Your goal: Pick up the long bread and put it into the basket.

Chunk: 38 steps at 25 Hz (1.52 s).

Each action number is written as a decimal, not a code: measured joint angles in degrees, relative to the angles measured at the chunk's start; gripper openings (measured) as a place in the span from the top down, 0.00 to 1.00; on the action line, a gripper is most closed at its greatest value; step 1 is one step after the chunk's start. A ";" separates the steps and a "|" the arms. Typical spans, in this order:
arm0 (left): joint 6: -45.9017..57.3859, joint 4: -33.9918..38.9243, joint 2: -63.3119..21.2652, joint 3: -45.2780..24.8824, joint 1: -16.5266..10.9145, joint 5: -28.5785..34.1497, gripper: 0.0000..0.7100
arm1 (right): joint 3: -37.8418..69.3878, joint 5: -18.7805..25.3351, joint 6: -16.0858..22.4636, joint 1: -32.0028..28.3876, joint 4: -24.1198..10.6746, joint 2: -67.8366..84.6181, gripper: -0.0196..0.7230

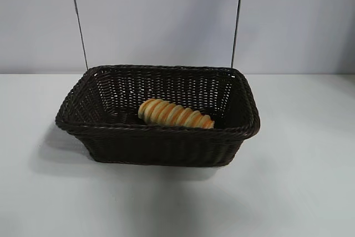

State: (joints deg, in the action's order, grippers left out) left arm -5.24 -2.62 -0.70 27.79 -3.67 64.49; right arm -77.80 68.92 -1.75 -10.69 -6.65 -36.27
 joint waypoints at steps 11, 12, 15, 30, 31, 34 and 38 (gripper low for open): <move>0.00 0.00 0.00 0.00 0.00 0.00 0.03 | 28.90 -8.91 1.75 4.29 -0.88 28.13 0.04; 0.00 0.00 0.00 0.00 0.00 0.00 0.03 | 30.62 -8.87 1.75 4.29 -0.73 30.74 0.04; 0.00 0.00 0.00 0.00 0.00 0.00 0.03 | 34.44 -8.81 1.75 4.29 -0.02 36.73 0.04; 0.00 0.00 0.00 0.00 0.00 0.00 0.03 | 50.74 -5.69 1.75 4.29 4.13 37.48 0.04; 0.00 0.00 0.00 0.00 0.00 0.00 0.03 | 50.89 -5.94 1.75 4.29 4.13 37.48 0.04; 0.00 0.00 0.00 0.00 0.00 0.00 0.03 | 51.00 -6.09 1.75 4.29 4.26 37.48 0.04; 0.00 0.00 0.00 0.00 0.00 0.00 0.03 | 51.07 -6.47 1.75 4.29 4.31 37.48 0.04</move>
State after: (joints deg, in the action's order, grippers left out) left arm -5.24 -2.62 -0.70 27.79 -3.67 64.49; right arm -26.73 62.45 0.00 -6.40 -2.34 1.21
